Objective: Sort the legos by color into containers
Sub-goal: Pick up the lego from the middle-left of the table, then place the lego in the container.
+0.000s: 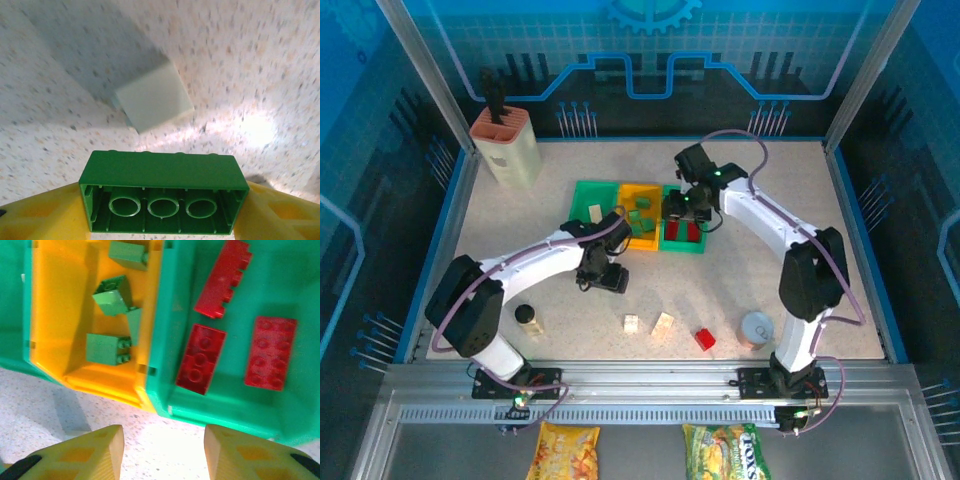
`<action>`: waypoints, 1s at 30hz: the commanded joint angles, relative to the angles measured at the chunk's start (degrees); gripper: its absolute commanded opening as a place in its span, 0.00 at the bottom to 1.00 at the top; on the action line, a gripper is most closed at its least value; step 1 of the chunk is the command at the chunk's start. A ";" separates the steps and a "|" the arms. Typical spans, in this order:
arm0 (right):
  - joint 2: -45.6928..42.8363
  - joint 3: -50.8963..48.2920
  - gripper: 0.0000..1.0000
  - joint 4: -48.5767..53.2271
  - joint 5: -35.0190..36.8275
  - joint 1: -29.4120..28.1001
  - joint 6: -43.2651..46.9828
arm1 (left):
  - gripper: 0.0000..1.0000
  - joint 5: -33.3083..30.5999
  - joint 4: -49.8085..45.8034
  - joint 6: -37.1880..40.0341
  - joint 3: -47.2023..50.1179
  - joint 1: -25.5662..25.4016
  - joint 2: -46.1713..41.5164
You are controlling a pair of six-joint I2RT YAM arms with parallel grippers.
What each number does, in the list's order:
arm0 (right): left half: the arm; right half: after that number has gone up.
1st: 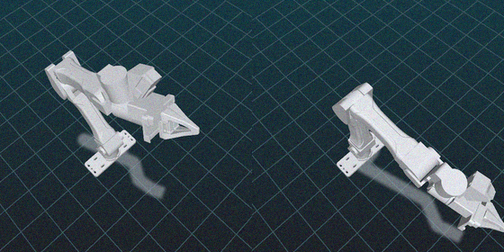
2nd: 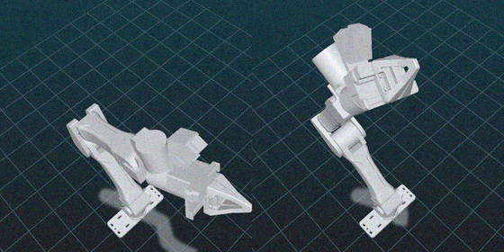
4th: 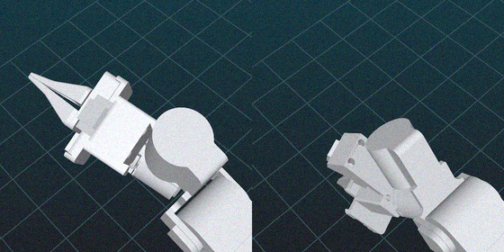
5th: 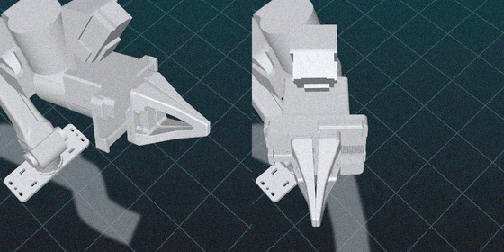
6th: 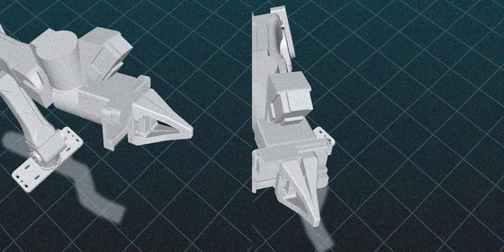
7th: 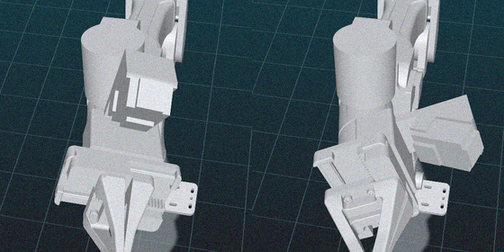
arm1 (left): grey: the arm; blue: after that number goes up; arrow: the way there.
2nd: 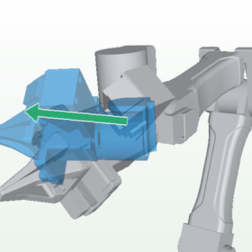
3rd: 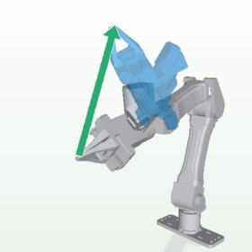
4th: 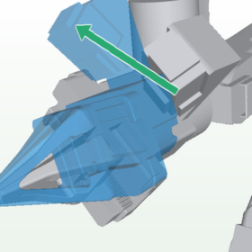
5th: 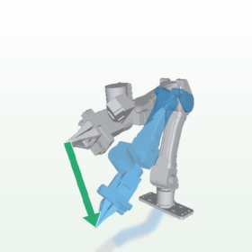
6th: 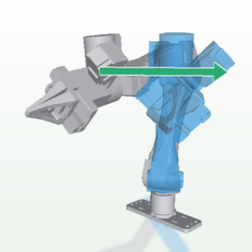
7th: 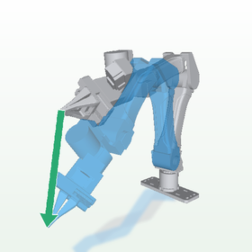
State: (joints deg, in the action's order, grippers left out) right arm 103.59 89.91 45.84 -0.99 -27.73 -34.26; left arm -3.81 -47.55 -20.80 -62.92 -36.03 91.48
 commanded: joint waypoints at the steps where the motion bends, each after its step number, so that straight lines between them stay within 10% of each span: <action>1: -4.88 -3.34 0.47 1.13 1.48 2.06 1.12 | 0.66 -1.53 -0.61 1.32 -5.10 2.18 1.34; 11: -13.67 -13.10 0.47 1.26 3.10 6.43 1.46 | 0.67 -2.06 -3.81 8.10 -24.98 5.79 13.63; 30: -19.62 -15.95 0.47 4.03 5.73 9.00 1.73 | 0.65 5.86 -5.38 61.73 -41.94 5.56 26.91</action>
State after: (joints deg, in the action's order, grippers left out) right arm 85.91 74.70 48.14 3.31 -19.68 -32.97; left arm -0.60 -53.43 31.64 -102.65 -31.16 117.14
